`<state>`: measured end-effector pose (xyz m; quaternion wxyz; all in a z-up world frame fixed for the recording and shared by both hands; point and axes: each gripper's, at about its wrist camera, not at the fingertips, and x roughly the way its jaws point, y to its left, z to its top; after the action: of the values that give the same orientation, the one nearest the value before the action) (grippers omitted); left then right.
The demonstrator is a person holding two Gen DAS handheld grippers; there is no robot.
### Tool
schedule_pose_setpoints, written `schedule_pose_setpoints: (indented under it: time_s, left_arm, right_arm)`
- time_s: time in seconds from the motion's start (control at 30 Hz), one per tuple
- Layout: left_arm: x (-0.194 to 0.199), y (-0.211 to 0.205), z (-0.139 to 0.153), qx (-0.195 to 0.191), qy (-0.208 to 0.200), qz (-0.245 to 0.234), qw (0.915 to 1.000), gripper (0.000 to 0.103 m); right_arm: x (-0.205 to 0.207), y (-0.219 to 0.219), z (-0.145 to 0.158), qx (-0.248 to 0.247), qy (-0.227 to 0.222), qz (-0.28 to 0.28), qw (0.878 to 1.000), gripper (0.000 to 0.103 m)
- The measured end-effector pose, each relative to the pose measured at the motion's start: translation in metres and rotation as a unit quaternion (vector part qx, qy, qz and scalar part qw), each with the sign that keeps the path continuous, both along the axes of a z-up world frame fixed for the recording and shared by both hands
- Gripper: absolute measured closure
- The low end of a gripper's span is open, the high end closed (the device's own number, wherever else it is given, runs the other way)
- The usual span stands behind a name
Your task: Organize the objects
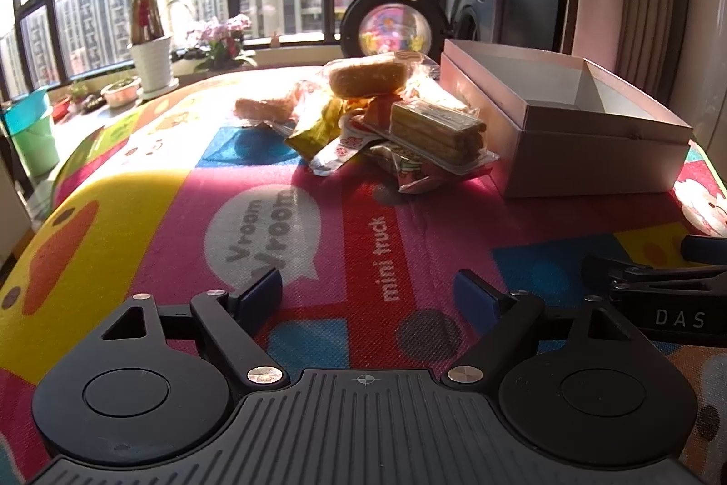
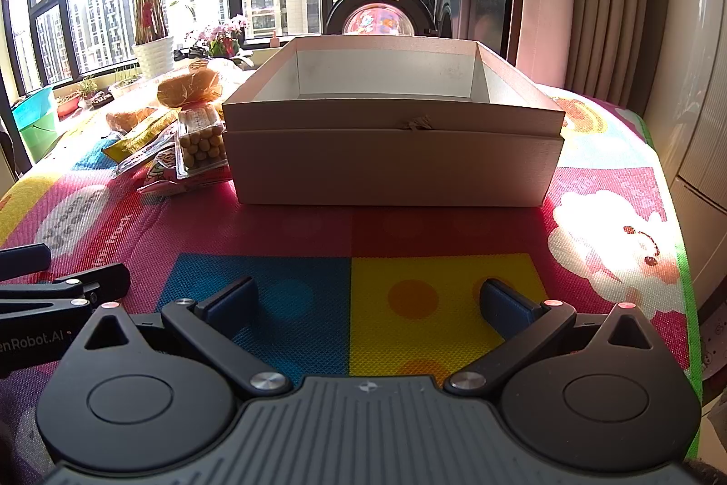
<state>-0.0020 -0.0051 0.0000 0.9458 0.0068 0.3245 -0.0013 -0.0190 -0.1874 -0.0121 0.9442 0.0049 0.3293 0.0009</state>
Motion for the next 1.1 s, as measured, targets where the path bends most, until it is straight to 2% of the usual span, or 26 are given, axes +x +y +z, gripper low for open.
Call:
schedule_pose_setpoints:
  time_s: [1.1]
  left_arm:
    - [-0.0017,-0.0012,-0.0005,0.006,-0.002,-0.001,1.0,0.014]
  right_arm:
    - [0.0001,0.0,0.0006,0.006,0.001,0.001,1.0,0.0]
